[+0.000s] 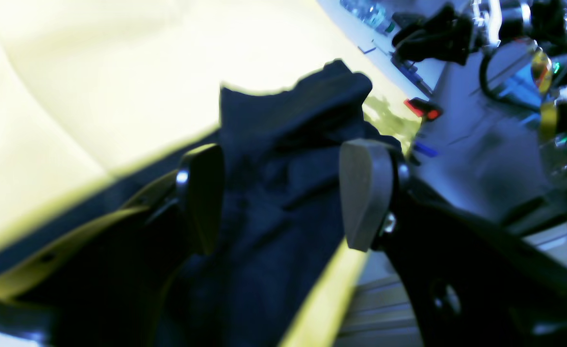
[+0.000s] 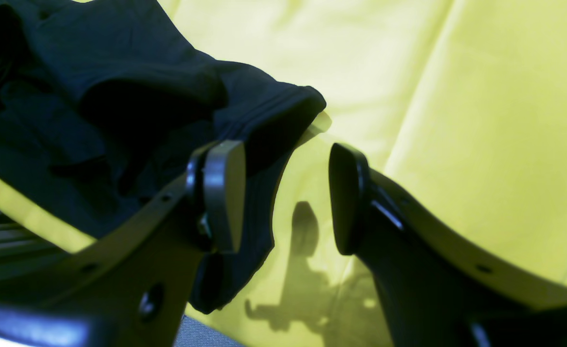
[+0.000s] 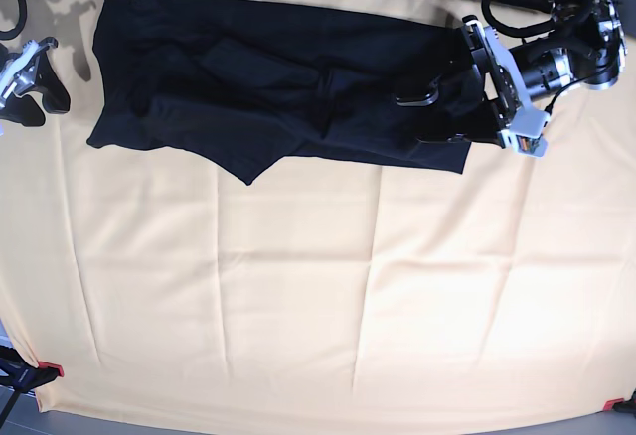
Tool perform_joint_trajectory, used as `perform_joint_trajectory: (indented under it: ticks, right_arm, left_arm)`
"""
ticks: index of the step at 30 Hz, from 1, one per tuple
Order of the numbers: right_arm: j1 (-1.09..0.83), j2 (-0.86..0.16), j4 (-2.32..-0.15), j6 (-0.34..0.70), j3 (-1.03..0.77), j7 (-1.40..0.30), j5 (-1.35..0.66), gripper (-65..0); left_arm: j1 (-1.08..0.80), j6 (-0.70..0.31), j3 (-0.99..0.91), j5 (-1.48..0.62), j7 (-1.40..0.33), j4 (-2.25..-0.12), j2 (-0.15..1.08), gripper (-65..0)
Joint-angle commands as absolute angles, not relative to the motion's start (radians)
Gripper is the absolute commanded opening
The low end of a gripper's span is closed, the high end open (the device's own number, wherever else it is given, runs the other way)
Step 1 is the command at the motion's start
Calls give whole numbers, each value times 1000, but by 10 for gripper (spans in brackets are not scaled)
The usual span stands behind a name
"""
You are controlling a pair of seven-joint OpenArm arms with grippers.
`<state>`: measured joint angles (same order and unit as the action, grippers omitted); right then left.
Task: Fold the T-shirt properly
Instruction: 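Fold the strip end inward toward the right gripper with the left gripper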
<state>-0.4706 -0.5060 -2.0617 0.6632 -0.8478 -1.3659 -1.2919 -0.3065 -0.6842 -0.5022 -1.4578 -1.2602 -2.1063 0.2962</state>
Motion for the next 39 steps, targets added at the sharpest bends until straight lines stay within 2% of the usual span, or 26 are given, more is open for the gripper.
perform_joint_trajectory:
  ticks: [1,3,6,10,12,19,25,28,32,39]
  right_arm:
    - [-471,-526,-2075,666,-857,-1349,-1309,-342]
    - [-471,-526,-2075,667,-857,-1349,-1309,-342]
    - [-471,-526,-2075,666,-857,-1348,-1309,-342]
    - [-471,-526,-2075,666,-857,-1348,-1309,-342]
    - [-471,-527,-2075,666,-857,-1348,-1309,-342]
    - [-471,-526,-2075,666,-857,-1349,-1311,-342]
    - [-471,-527,-2075,666,-857,-1348,-1309,-342]
    - [-471,-527,-2075,666,-857,-1348,-1309,-342]
    - [-471,-527,-2075,666,-857,-1348,-1309,-342]
    - [-471,-526,-2075,666,-857,-1348,-1309,-342]
  left_arm:
    - [-297,-698,-550,-1484,-1237,-2155,305,-405]
    - [-287,-698,-641,-1458,-1237,-2217,305,-650]
    - [-285,-662,-766,-1323,-1185,-2280,308,-650]
    - [-297,-489,-834,-1010,-1042,-2260,308,-650]
    - [-319,-435,-813,-949,-1003,-2211,308,-650]
    - [-335,-496,-603,-925,-976,-2034,321,-650]
    - [-335,-501,-461,-846,-963,-1957,321,-650]
    - [-335,-554,-420,-873,-998,-1956,321,-650]
    - [-335,-696,-412,-1094,-1114,-1957,322,-650]
    - [-335,-698,-412,-1484,-1395,-1957,322,-650]
